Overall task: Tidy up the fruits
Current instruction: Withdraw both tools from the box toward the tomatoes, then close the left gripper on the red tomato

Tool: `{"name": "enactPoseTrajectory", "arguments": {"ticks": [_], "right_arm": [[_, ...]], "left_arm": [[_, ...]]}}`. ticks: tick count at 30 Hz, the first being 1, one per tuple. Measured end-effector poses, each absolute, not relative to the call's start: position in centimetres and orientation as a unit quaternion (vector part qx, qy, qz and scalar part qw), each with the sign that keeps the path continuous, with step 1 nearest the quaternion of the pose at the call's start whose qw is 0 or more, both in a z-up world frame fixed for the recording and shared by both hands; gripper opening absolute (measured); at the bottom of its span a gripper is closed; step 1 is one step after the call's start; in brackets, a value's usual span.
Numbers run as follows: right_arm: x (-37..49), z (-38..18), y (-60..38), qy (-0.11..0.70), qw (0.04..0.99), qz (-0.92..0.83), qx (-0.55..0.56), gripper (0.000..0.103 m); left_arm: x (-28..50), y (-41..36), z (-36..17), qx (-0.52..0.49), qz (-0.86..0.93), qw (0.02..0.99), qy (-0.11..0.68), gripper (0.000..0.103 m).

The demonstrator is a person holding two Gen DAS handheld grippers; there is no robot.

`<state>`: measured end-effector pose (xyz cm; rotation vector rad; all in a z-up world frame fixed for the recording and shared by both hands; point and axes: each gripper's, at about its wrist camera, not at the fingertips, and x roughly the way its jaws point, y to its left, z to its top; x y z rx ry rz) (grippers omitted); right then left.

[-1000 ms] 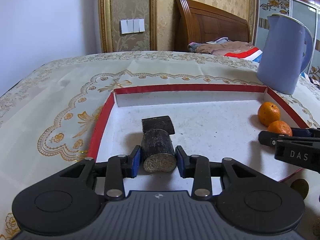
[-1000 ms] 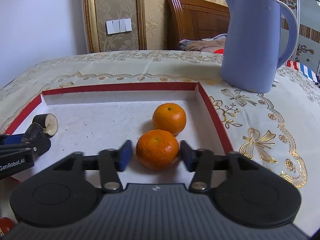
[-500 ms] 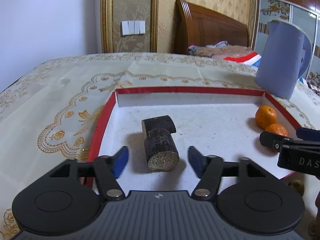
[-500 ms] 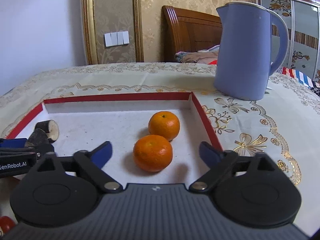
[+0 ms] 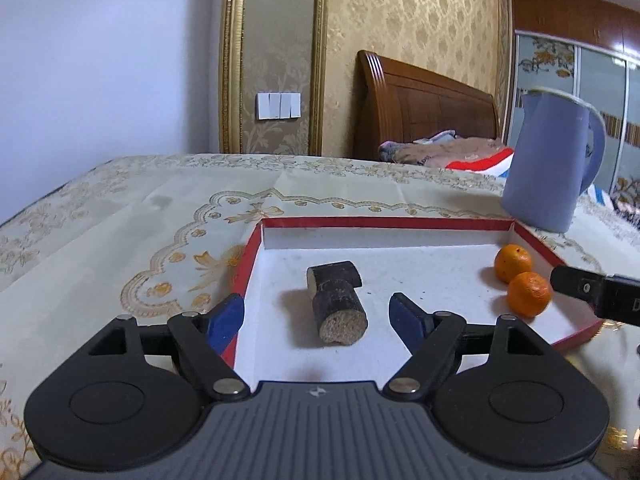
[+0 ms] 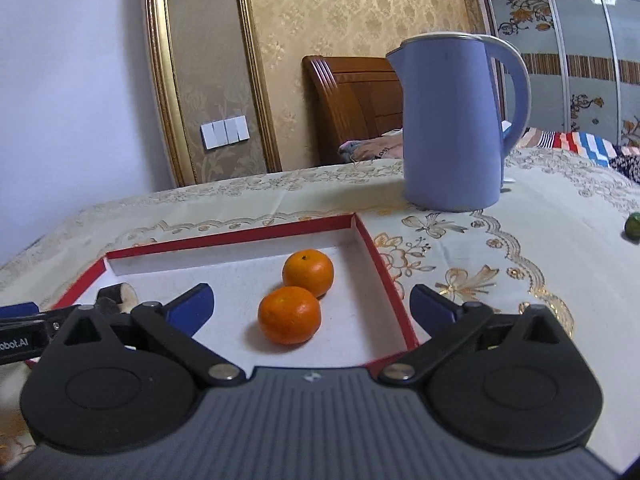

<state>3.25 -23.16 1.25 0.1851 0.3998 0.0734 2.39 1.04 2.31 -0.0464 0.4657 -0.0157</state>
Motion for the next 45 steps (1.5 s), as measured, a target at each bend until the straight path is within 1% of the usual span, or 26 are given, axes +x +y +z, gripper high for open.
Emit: {"name": "enactPoseTrajectory", "arguments": {"ticks": [6, 9, 13, 17, 24, 26, 32, 39, 42, 45], "right_arm": [[2.8, 1.2, -23.4, 0.198, 0.975, 0.036, 0.098, 0.103], [2.6, 1.1, -23.3, 0.199, 0.974, 0.036, 0.097, 0.103], [1.8, 0.9, -23.6, 0.202, 0.974, 0.037, 0.101, 0.103], [1.3, 0.5, -24.0, 0.207, 0.971, 0.042, 0.112, 0.103], [1.6, 0.2, -24.6, 0.218, 0.966, 0.043, 0.133, 0.103], [1.6, 0.2, -24.5, 0.216, 0.967, 0.044, 0.129, 0.103], [1.7, 0.2, -24.5, 0.220, 0.966, 0.043, 0.130, 0.103], [1.6, 0.2, -24.5, 0.220, 0.966, 0.041, 0.130, 0.103], [1.8, 0.1, -24.6, 0.225, 0.965, 0.038, 0.133, 0.103], [1.8, 0.0, -24.7, 0.228, 0.963, 0.038, 0.135, 0.103]], "left_arm": [[-0.6, 2.4, 1.7, -0.055, -0.042, 0.969, 0.239, 0.080], [-1.7, 2.4, 0.6, -0.052, -0.052, 0.962, 0.264, 0.080], [-2.2, 2.6, 0.4, -0.057, -0.067, 0.958, 0.273, 0.080], [-2.9, 1.7, 0.2, -0.028, -0.064, 0.962, 0.265, 0.080], [-4.1, -0.8, 0.0, 0.057, -0.051, 0.967, 0.245, 0.080], [-4.0, -1.1, -0.2, 0.070, -0.051, 0.964, 0.252, 0.080], [-4.2, -1.3, -0.3, 0.084, -0.075, 0.960, 0.257, 0.080], [-3.4, -1.8, -0.8, 0.092, -0.075, 0.951, 0.284, 0.079], [-3.4, -1.7, -0.9, 0.090, -0.083, 0.951, 0.283, 0.073], [-3.5, -1.9, -1.0, 0.092, -0.090, 0.951, 0.282, 0.058]]}}
